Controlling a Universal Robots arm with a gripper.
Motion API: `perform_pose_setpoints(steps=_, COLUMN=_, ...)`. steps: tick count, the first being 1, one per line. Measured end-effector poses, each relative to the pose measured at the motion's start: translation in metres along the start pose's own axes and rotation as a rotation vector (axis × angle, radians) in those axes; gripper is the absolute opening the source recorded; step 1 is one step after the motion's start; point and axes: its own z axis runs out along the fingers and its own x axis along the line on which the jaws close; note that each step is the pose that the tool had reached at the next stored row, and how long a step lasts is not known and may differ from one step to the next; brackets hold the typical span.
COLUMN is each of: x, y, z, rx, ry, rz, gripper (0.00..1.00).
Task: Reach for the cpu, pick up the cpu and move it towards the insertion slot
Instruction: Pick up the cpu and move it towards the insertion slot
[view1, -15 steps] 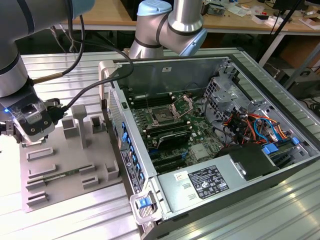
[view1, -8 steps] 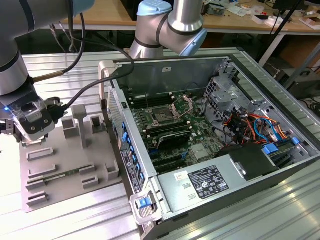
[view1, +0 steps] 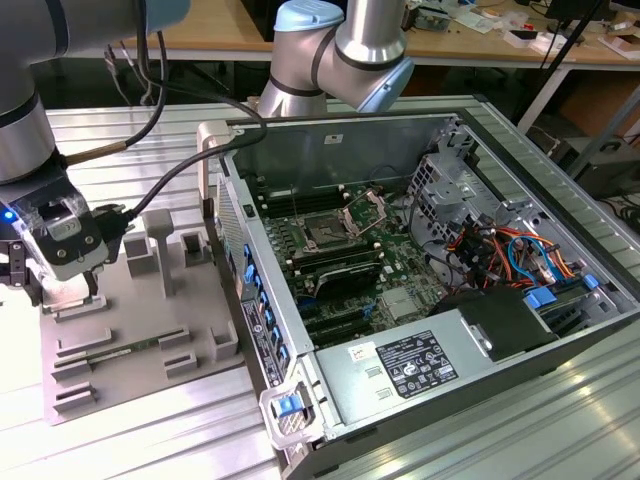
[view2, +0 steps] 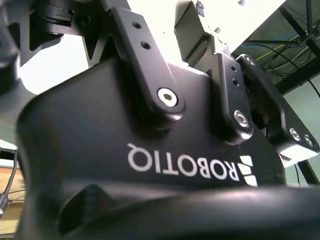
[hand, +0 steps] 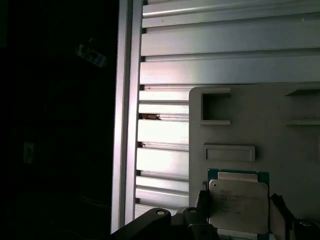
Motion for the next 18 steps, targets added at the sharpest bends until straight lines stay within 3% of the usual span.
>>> perform_pose_setpoints(steps=4, x=0.0000, y=0.0001, z=-0.0003, rx=0.0001, ry=0.0000, rz=0.000, gripper=0.54)
perform_pose_setpoints(steps=11, x=0.0000, y=0.0001, z=-0.0092, rx=0.0001, ry=-0.0001, rz=0.000, gripper=0.54)
perform_pose_setpoints(steps=18, x=0.0000, y=0.0000, z=-0.0115, rx=0.0001, ry=0.0000, rz=0.000, gripper=0.54)
